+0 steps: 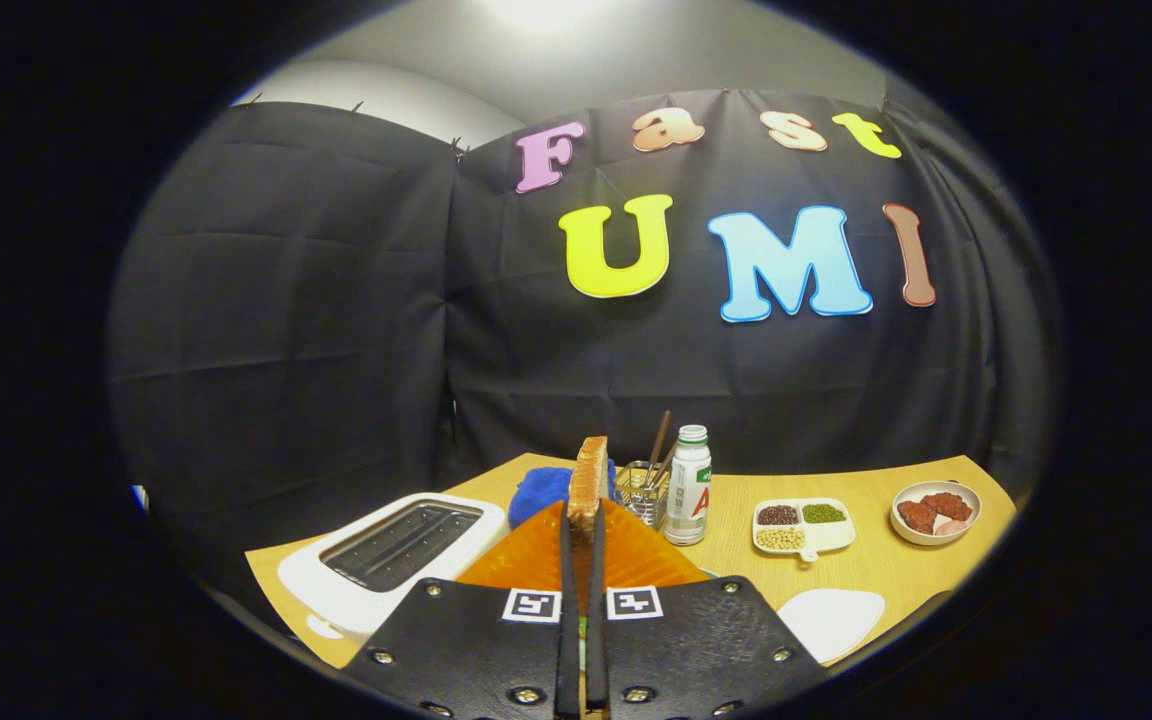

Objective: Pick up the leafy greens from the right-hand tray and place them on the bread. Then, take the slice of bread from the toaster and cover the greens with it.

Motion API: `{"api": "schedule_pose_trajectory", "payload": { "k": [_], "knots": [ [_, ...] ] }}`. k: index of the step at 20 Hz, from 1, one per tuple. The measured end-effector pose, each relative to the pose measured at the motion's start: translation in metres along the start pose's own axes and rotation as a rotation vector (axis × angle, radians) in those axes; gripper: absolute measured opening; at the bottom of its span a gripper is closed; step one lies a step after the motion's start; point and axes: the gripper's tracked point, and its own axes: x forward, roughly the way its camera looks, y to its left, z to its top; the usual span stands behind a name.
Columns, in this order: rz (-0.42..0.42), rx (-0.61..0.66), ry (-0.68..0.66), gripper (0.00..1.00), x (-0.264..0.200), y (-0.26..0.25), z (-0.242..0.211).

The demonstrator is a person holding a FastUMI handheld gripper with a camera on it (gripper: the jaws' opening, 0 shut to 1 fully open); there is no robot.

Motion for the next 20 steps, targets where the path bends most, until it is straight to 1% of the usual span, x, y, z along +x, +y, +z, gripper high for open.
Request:
{"api": "schedule_pose_trajectory", "payload": {
  "k": [2,6,10,12,14,18,20],
  "knots": [
    [0.026,0.002,0.006,0.02,0.008,-0.003,-0.013],
    [0.008,0.001,0.011,0.03,0.016,-0.019,-0.037],
    [0.062,0.087,0.049,0.02,0.021,-0.015,-0.055],
    [0.056,0.097,0.071,0.02,0.023,-0.019,-0.064],
    [0.067,0.118,0.086,0.02,0.026,-0.016,-0.069],
    [0.087,0.113,0.103,0.03,0.03,-0.006,-0.08],
    [0.117,0.126,0.105,0.03,0.031,0.001,-0.082]
  ]
}}
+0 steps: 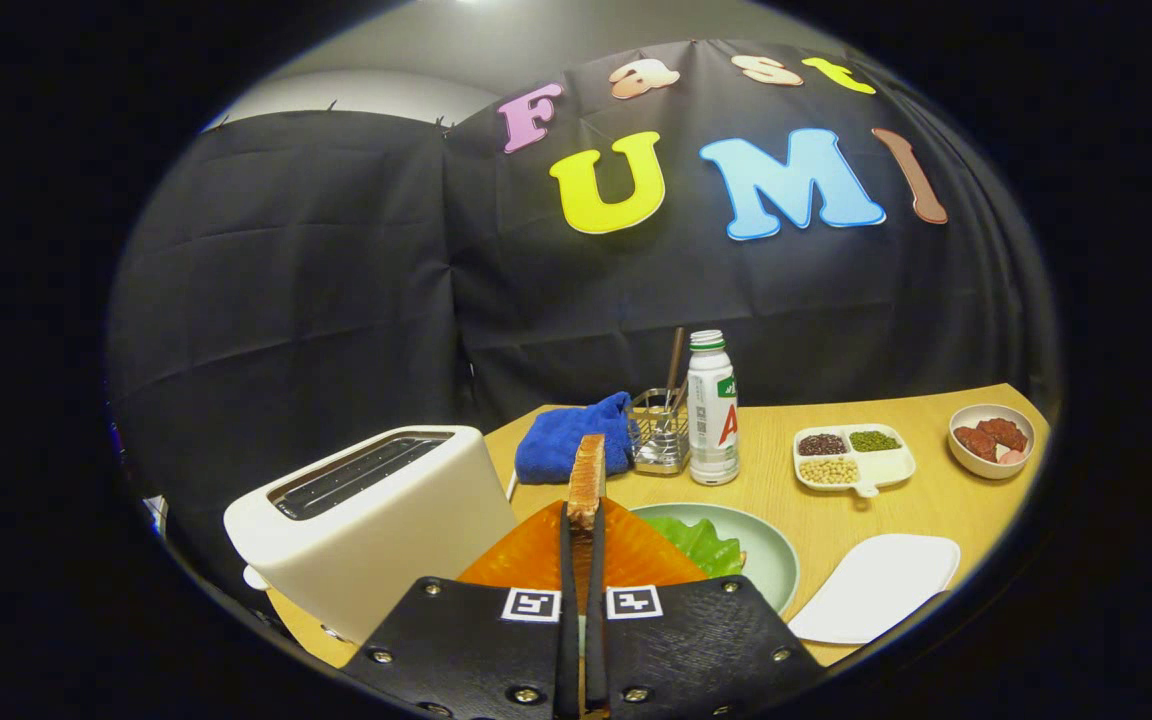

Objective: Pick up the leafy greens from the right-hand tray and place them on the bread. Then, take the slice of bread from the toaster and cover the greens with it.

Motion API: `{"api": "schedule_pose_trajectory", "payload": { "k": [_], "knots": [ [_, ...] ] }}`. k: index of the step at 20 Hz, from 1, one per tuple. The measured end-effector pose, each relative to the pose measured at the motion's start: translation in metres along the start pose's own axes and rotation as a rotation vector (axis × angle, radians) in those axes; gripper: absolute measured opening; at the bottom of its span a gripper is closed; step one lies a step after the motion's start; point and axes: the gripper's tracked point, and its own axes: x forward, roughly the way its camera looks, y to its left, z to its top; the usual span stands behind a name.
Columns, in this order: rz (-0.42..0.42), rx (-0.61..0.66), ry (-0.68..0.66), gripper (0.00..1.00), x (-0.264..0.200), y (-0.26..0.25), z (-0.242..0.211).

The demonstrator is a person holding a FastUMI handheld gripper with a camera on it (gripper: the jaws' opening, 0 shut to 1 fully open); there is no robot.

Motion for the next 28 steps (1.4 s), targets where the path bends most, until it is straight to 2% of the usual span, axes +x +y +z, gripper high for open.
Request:
{"api": "schedule_pose_trajectory", "payload": {
  "k": [5,8,9,12,14,21,23,28],
  "knots": [
    [-0.024,0.023,0.029,0.03,0.006,-0.012,-0.009],
    [-0.092,0.044,0.056,0.03,0.009,-0.031,-0.016],
    [-0.112,0.043,0.062,0.07,0.009,-0.036,-0.016],
    [-0.149,0.024,0.076,0.07,0.007,-0.046,-0.021],
    [-0.176,0.008,0.078,0.13,0.007,-0.053,-0.022],
    [-0.262,-0.01,0.12,0.17,0.006,-0.077,-0.032],
    [-0.273,-0.022,0.124,0.25,0.005,-0.078,-0.033],
    [-0.304,-0.041,0.145,0.25,-0.002,-0.085,-0.04]
  ]
}}
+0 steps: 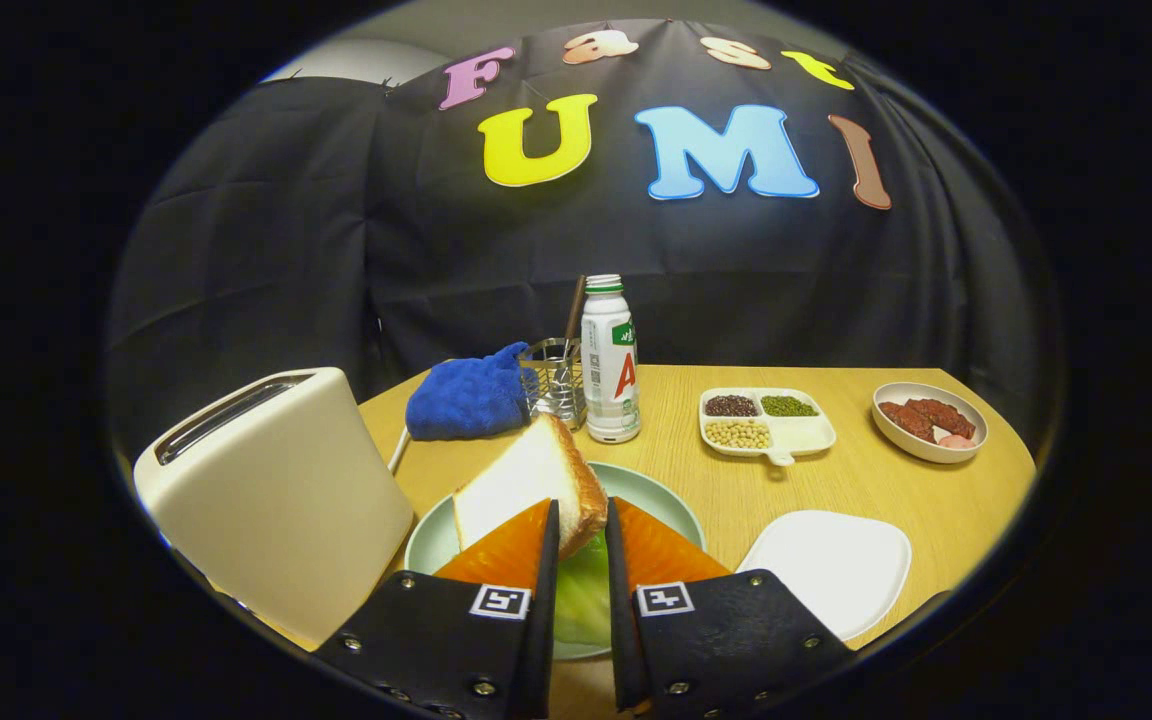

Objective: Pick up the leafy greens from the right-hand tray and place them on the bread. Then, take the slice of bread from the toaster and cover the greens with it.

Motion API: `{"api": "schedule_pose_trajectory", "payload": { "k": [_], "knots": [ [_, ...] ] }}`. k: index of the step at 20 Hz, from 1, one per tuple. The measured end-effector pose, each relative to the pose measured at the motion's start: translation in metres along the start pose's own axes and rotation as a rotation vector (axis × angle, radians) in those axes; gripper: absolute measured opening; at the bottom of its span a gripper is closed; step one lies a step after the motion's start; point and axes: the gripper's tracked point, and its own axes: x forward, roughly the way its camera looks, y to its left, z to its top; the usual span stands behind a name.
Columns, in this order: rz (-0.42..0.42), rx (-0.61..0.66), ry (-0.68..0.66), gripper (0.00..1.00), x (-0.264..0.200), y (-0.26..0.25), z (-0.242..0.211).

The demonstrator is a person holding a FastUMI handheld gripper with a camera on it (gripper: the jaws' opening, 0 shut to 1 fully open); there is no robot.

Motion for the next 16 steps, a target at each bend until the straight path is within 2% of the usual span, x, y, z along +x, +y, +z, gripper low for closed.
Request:
{"api": "schedule_pose_trajectory", "payload": {
  "k": [6,8,9,12,16],
  "knots": [
    [-0.036,-0.046,0.021,0.25,-0.006,-0.008,-0.008],
    [-0.057,-0.059,0.001,0.3,-0.008,-0.012,-0.005],
    [-0.059,-0.062,-0.011,0.4,-0.01,-0.012,-0.003],
    [-0.044,-0.04,-0.054,0.44,-0.013,-0.01,0.007],
    [-0.056,-0.022,-0.145,0.43,-0.027,-0.017,0.029]
  ]
}}
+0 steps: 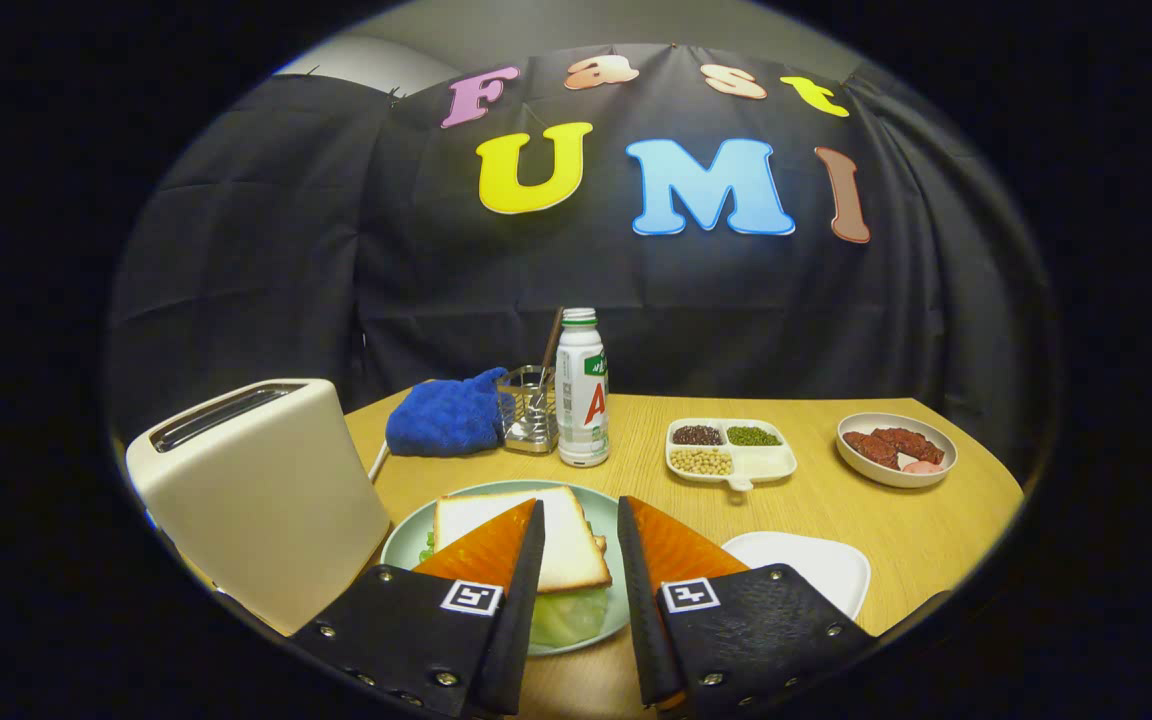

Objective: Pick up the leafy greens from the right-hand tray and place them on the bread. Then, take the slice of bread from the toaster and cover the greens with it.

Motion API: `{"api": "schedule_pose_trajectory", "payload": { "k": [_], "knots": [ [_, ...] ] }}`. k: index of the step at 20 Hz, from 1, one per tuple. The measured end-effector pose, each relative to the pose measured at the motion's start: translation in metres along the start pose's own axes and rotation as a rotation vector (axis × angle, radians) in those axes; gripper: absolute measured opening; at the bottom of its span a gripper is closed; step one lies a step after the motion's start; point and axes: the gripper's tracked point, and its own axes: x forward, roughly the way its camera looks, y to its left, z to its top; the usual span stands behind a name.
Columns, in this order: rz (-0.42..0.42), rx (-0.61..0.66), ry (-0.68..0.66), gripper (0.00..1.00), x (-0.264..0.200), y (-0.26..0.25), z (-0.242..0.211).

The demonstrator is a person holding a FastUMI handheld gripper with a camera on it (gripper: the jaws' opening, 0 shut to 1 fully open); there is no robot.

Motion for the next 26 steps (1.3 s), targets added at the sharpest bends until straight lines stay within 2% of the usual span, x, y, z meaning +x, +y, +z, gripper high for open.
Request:
{"api": "schedule_pose_trajectory", "payload": {
  "k": [3,6,10,12,14,15,17,21,26],
  "knots": [
    [-0.017,0.02,-0.073,0.44,-0.014,-0.014,0.019],
    [-0.07,0.021,-0.151,0.43,-0.032,-0.044,0.042],
    [-0.121,-0.016,-0.16,0.43,-0.046,-0.083,0.043],
    [-0.14,-0.024,-0.149,0.55,-0.052,-0.103,0.039],
    [-0.151,-0.019,-0.149,0.62,-0.059,-0.122,0.039],
    [-0.152,-0.01,-0.147,0.75,-0.062,-0.129,0.04],
    [-0.155,0.007,-0.146,0.92,-0.071,-0.145,0.04],
    [-0.215,-0.027,-0.179,0.92,-0.097,-0.191,0.049],
    [-0.235,-0.063,-0.2,0.95,-0.123,-0.251,0.05]
  ]
}}
